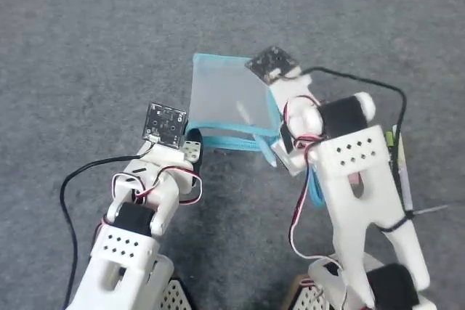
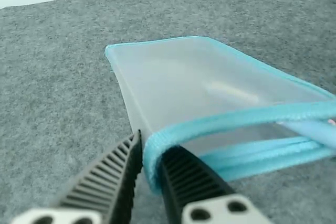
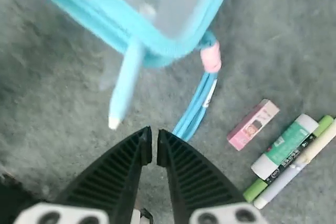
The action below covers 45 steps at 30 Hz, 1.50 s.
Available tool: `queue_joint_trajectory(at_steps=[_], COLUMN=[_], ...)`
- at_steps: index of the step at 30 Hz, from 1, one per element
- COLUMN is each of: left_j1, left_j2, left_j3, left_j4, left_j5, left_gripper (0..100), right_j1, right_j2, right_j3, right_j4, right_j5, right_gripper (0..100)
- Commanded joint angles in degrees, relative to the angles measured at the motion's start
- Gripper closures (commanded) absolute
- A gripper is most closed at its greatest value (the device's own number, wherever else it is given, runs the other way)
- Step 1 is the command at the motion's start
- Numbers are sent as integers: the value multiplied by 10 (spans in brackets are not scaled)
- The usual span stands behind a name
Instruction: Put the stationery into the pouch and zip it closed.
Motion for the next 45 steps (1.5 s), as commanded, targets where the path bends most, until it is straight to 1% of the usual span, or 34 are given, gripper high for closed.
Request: queue_joint_trajectory(at_steps=[1, 4, 7, 9, 13, 17, 19, 22, 25, 29, 30, 32, 33, 36, 38, 45], left_j1=[4, 4, 4, 4, 4, 1, 0, 3, 4, 4, 4, 2, 1, 0, 0, 1], left_j2=[-16, -16, -16, -16, -16, -16, -16, -16, -16, -17, -17, -17, -17, -17, -17, -17], left_j3=[-2, -2, -2, -2, -2, -2, -2, -2, -2, -2, -2, -2, -2, -2, -2, -2], left_j4=[-25, -25, -25, -25, -25, -25, -25, -25, -25, -25, -25, -25, -25, -25, -25, -25], left_j5=[6, 6, 6, 6, 6, 6, 6, -5, -10, -10, -10, -10, -10, -10, -11, -11], left_gripper=[989, 989, 989, 989, 989, 989, 989, 989, 989, 989, 989, 989, 989, 989, 989, 989], right_j1=[0, -32, -72, -82, -77, -27, -7, -12, -49, -143, -167, -204, -211, -205, -184, -75], right_j2=[-28, -28, -28, -18, 64, 157, 169, 128, 45, -38, -49, -61, -62, -44, -24, 66], right_j3=[53, 84, 77, 65, 16, -76, -117, -139, -131, -56, -33, 12, 30, 62, 65, 13], right_j4=[-60, -89, -103, -119, -138, -128, -91, -46, -31, -25, -27, -49, -63, -101, -124, -214], right_j5=[13, 11, 10, -6, -11, -12, -11, -10, -10, -10, -9, -9, -9, -10, -11, -12], right_gripper=[972, 972, 972, 972, 972, 972, 972, 971, 954, 836, 820, 822, 827, 836, 836, 836])
